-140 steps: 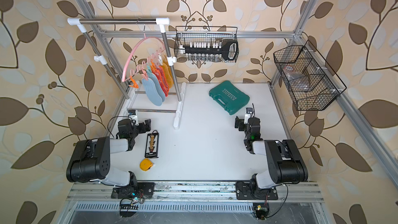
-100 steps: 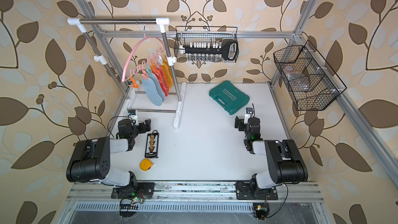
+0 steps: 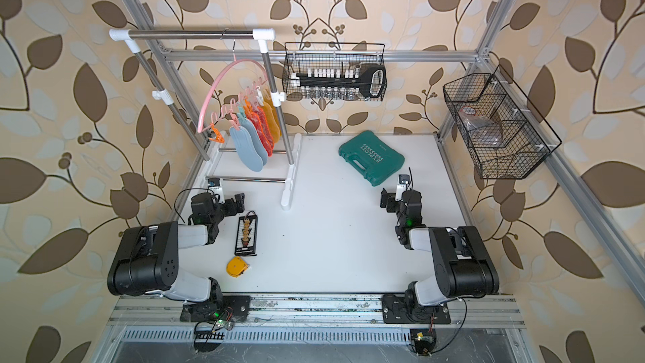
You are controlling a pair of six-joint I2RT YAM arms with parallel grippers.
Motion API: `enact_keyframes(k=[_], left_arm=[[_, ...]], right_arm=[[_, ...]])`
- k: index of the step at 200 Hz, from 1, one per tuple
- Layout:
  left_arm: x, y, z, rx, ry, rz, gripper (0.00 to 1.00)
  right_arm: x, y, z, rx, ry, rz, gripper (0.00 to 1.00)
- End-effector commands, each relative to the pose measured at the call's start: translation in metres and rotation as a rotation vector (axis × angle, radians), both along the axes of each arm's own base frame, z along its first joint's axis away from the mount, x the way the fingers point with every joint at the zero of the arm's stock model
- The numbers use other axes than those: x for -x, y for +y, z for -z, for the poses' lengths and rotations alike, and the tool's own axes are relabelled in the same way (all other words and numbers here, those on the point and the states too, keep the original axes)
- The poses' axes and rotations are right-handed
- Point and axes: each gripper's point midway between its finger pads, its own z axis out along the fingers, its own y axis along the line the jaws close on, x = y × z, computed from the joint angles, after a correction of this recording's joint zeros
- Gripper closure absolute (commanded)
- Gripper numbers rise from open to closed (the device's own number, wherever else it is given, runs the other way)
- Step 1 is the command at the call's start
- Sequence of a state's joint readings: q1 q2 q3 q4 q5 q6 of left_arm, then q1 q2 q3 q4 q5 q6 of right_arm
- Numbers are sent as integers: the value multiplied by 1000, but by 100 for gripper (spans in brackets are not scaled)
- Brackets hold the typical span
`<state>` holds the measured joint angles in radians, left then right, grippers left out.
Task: Take the shoe insoles off the hanger
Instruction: Move the clothesline to the center of the board.
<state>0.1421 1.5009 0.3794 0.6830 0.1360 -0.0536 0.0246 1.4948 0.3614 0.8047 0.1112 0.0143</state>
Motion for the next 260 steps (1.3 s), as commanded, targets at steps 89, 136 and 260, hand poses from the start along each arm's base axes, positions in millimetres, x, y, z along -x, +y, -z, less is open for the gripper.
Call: enact_keyframes(k=[89,136,260], left_arm=[[-10,-1,-16,-10,-51,4,1],[-8,-17,-25,-17,-67,93,1],[50,-127,-130,-78,-108,335,1]], right_arm=[[-5,1,-7,-7,-20,-12,2],[4,37,-79,-41,-15,-225,2],[117,-4,-155,-337,-148,121,2]])
